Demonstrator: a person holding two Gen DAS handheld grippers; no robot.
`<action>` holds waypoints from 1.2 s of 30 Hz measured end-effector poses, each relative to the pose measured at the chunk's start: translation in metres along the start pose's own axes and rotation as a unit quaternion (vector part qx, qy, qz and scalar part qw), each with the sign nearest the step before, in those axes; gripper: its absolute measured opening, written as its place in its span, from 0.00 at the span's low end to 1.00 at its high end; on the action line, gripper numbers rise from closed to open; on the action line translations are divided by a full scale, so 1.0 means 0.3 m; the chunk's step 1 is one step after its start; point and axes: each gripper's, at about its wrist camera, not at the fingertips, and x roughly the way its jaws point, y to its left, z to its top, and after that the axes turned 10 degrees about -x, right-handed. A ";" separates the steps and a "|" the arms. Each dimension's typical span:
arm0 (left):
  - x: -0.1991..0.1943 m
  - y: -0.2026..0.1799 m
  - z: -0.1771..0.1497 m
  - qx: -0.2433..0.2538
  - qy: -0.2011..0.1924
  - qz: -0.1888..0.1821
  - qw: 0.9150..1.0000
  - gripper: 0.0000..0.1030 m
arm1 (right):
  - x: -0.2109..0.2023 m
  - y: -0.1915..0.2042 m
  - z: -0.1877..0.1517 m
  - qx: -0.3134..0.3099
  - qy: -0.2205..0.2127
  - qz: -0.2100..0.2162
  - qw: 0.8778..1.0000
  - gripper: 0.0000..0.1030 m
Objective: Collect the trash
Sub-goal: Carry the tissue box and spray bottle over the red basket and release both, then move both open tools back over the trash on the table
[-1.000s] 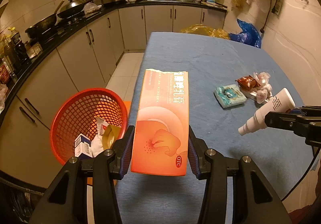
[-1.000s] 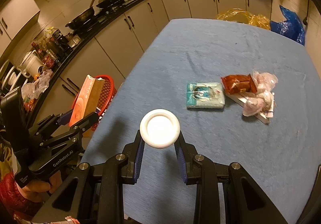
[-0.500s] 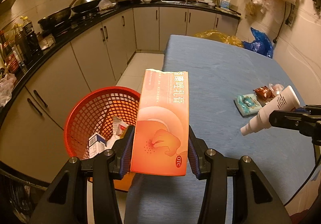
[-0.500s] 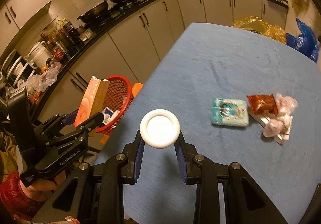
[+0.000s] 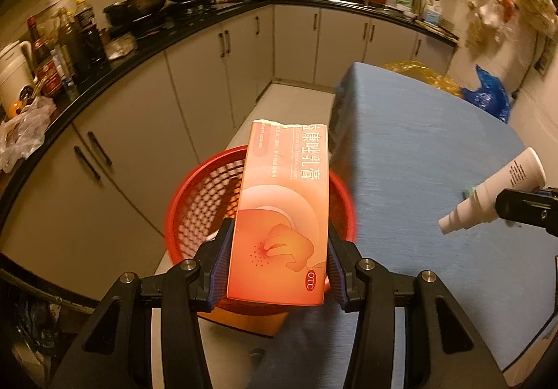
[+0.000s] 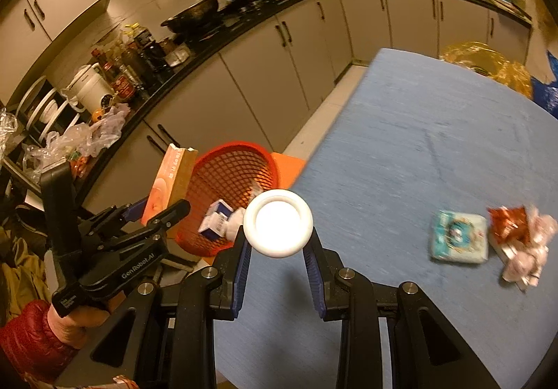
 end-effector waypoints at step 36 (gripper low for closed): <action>-0.006 0.042 -0.006 -0.008 -0.011 0.009 1.000 0.59 | 0.042 0.014 0.021 0.027 -0.001 -0.029 0.999 0.59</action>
